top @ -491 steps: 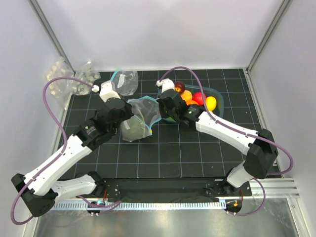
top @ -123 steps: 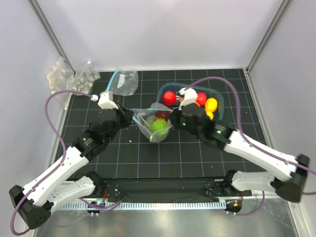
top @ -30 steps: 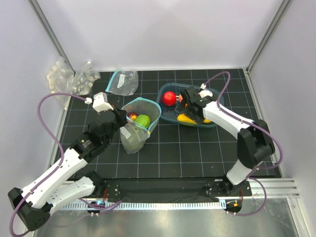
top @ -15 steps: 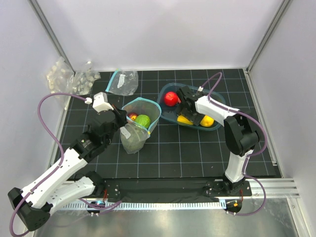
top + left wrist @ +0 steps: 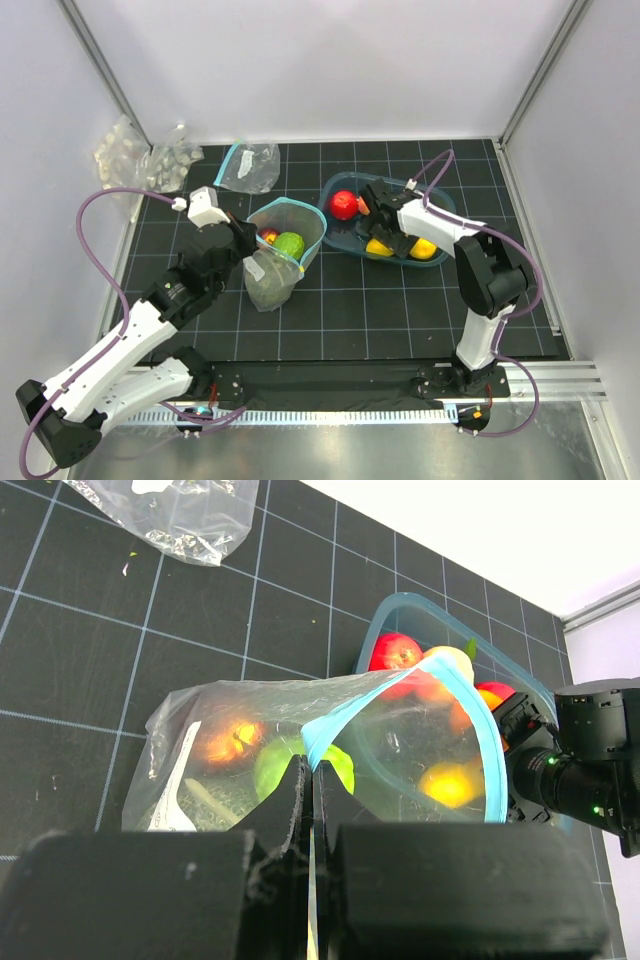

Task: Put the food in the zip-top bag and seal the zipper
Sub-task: Pick up the fake fruit from the bin.

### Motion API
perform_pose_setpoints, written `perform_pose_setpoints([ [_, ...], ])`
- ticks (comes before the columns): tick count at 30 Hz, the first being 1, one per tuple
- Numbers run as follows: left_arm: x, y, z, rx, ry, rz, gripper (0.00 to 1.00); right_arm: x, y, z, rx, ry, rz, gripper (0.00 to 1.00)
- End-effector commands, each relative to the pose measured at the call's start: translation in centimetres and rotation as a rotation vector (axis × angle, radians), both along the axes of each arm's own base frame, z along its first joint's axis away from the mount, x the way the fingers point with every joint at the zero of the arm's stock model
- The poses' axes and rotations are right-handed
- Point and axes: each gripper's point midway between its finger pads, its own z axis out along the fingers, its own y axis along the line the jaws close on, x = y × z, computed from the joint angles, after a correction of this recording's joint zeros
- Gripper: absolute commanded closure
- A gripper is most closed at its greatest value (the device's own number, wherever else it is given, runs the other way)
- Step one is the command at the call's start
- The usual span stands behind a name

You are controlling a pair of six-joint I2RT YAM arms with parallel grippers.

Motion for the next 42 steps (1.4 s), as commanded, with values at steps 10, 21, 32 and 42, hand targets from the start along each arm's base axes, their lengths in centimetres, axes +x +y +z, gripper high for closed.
perform_pose_setpoints([
  [10, 0.4, -0.3, 1.7, -0.051, -0.056, 0.001, 1.00, 1.1, -2.0, 1.3, -0.058, -0.041, -0.060, 0.30],
  [21, 0.4, -0.5, 1.6, -0.052, -0.052, -0.006, 1.00, -1.1, -3.9, 8.1, 0.060, -0.300, -0.161, 0.31],
  [32, 0.5, -1.0, 1.4, -0.055, -0.044, -0.026, 1.00, -0.9, -3.4, 12.1, 0.074, -0.453, 0.011, 0.51],
  [42, 0.2, -4.2, 2.1, -0.090, -0.064, -0.192, 1.00, -3.9, 5.0, 20.6, 0.381, -0.942, 0.632, 0.53],
])
